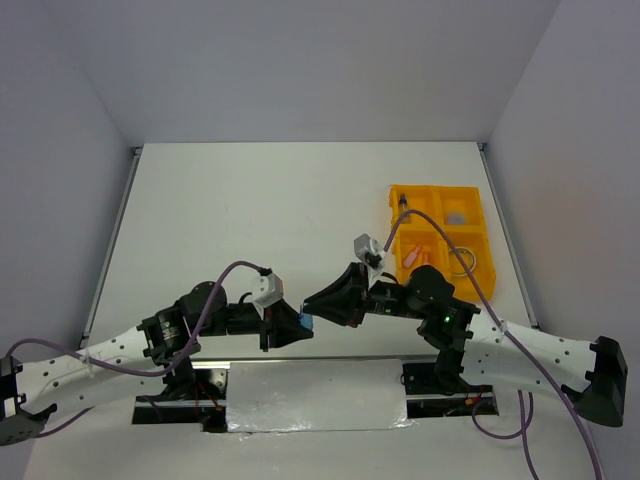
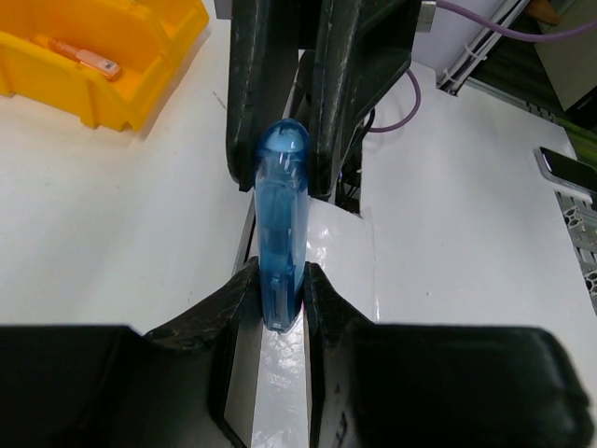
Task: Sort the stationery into containers
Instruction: Close the pen cap on the pen, then place the pen at the center of the board.
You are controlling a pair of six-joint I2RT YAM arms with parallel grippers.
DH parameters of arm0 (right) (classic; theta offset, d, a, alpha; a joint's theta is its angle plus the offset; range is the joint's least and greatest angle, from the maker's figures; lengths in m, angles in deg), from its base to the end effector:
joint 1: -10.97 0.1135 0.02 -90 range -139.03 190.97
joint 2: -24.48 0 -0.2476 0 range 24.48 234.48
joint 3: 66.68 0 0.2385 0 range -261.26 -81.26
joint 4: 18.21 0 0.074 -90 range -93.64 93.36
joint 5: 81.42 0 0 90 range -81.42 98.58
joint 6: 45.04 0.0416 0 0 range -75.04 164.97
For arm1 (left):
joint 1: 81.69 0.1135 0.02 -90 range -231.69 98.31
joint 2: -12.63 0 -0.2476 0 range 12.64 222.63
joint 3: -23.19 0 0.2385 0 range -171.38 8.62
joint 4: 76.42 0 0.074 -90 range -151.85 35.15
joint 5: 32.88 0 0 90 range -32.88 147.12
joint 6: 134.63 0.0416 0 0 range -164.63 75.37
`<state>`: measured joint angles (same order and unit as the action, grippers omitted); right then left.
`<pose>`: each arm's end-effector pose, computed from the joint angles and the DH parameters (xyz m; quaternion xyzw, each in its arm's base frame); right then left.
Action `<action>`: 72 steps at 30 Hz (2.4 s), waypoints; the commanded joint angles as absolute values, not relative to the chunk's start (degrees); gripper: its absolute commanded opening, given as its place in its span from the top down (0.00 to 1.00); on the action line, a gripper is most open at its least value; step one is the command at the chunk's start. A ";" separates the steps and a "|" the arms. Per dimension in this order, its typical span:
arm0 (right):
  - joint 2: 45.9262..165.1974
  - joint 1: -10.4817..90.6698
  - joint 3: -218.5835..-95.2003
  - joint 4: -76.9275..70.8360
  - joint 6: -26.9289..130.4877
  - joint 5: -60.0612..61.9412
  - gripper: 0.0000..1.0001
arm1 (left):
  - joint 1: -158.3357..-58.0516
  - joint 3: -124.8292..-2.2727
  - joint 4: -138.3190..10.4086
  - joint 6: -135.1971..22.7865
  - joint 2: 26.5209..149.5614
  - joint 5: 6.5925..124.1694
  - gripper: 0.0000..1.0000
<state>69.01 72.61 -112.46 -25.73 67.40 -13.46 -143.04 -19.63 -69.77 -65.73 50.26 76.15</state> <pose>0.0780 0.1774 0.3095 -0.3510 0.5533 0.5914 0.4700 0.0719 -0.1598 0.2834 0.3513 0.6234 -0.5427 0.4398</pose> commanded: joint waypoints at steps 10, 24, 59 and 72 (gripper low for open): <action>75.10 74.51 -101.92 -29.39 67.99 -17.96 1.00 | -142.08 -27.41 -79.96 -61.24 49.28 65.74 1.00; 64.13 74.25 -101.56 -23.25 68.61 -4.43 1.00 | -140.05 -25.75 -83.64 -61.85 55.35 71.09 1.00; 54.87 71.62 -111.40 11.44 73.88 50.37 1.00 | -139.79 -32.25 -60.03 -75.38 60.98 37.37 0.14; 66.57 33.23 -119.93 15.97 65.64 39.37 1.00 | -138.65 -44.02 -21.17 -87.25 61.77 17.15 0.08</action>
